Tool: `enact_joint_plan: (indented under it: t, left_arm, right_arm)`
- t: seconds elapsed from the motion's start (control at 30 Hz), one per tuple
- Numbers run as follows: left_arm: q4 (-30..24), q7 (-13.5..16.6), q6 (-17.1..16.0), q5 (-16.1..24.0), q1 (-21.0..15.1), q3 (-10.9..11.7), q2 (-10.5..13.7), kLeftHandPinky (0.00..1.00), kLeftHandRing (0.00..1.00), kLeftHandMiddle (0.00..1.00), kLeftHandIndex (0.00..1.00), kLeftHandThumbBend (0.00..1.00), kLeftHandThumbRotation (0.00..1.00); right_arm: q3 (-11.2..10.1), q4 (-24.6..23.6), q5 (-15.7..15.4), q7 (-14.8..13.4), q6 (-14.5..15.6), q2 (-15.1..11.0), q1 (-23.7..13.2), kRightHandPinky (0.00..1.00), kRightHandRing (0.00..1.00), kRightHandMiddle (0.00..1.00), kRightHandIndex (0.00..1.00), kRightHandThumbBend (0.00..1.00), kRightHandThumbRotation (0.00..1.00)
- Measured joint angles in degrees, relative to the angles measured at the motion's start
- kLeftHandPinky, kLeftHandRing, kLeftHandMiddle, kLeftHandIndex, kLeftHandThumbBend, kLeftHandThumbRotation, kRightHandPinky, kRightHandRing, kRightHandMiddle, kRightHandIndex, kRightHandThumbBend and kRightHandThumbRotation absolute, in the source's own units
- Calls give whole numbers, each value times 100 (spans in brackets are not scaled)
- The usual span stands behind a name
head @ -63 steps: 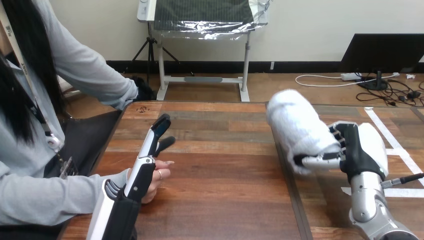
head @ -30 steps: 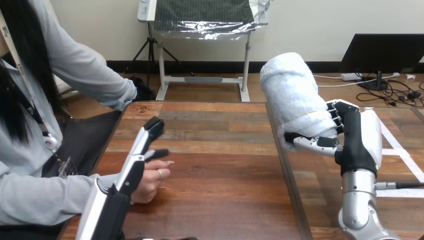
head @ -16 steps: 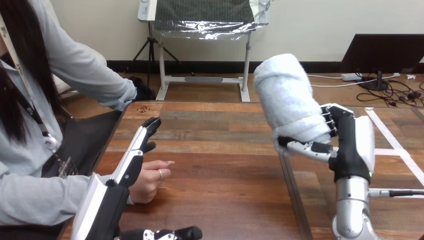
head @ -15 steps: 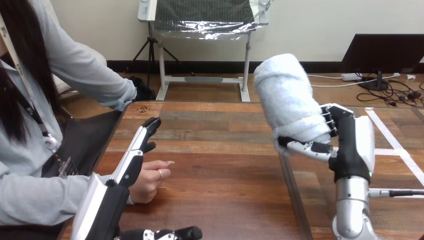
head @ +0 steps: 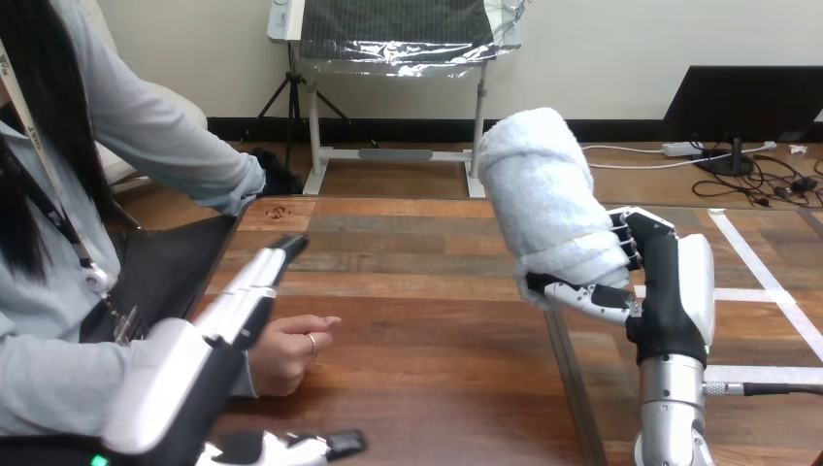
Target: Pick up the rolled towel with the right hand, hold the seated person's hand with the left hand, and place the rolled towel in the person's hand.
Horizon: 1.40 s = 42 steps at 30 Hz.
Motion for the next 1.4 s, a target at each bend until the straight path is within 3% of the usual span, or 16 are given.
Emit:
enact_joint_plan:
  t: [0.17, 0.4, 0.73, 0.97, 1.4]
  left_arm:
    - [-260, -236, 504, 14, -23, 165, 415, 84, 91, 95, 95, 100, 41]
    - [-305, -489, 952, 6, -165, 343, 1087, 79, 86, 88, 89, 100, 34]
    - [-258, -918, 1507, -12, -590, 356, 1844, 74, 80, 81, 82, 100, 24]
    - [-32, -1071, 1707, -12, -1017, 243, 2178, 72, 77, 78, 80, 100, 18]
    - [822, -1143, 1715, 2, -1871, -255, 2617, 72, 75, 76, 79, 100, 19]
  right_arm:
    - [12, -4, -16, -68, -150, 45, 31, 34, 40, 46, 45, 82, 0]
    - [3, -12, 6, -72, -353, 121, 75, 35, 40, 46, 45, 81, 0]
    - [-9, -26, 7, -111, -504, 275, 106, 35, 40, 46, 45, 80, 0]
    - [-2, -43, -21, -202, -607, 364, 119, 35, 40, 46, 44, 80, 0]
    - [-3, -115, -74, -305, -808, 392, 175, 35, 40, 46, 44, 79, 0]
